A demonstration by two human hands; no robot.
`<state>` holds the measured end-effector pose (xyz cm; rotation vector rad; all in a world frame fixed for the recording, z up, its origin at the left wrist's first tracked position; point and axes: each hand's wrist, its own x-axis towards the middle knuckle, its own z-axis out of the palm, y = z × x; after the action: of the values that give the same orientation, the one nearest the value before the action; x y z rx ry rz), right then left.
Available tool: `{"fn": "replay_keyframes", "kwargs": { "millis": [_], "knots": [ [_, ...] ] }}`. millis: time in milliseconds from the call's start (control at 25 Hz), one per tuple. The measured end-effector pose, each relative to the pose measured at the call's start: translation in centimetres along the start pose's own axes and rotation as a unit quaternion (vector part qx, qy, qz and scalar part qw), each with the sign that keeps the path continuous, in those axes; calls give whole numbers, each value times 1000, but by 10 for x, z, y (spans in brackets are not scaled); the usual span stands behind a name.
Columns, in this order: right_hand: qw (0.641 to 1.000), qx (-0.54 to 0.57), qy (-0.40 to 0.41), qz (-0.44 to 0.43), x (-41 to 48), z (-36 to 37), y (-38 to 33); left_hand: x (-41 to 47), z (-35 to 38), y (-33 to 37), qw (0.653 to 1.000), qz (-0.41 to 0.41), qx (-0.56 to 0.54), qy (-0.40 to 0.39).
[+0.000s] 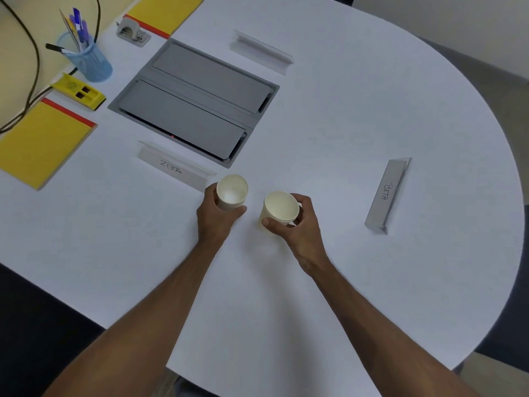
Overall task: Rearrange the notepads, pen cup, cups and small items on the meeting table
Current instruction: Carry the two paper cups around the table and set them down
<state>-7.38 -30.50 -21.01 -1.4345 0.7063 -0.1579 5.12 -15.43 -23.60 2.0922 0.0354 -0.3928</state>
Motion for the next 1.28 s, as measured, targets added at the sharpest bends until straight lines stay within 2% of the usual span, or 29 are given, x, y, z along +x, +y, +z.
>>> {"fn": "replay_keyframes", "kwargs": {
  "millis": [120, 360, 600, 720, 1120, 1280],
  "knots": [
    [1000, -2, -12, -4, -7, -2, -5, -15, -13, 0, 1000, -20, 16, -9],
    [999, -1, -41, 6, -38, -9, -25, -86, -43, 23, 999, -37, -36, -5],
    [999, 1, -50, -7, -92, -11, -52, -155, -70, 52, 976, 28, -65, -206],
    [999, 6, -52, -17, -127, -10, -62, -179, -85, 64, 962, 80, -44, -257],
    [998, 10, 13, -68, -278, -7, -70, -291, -121, 57, 951, 171, -34, -255],
    [997, -12, 37, -74, -336, -14, -63, -335, -129, 43, 940, 191, -41, -278]
  ]
}}
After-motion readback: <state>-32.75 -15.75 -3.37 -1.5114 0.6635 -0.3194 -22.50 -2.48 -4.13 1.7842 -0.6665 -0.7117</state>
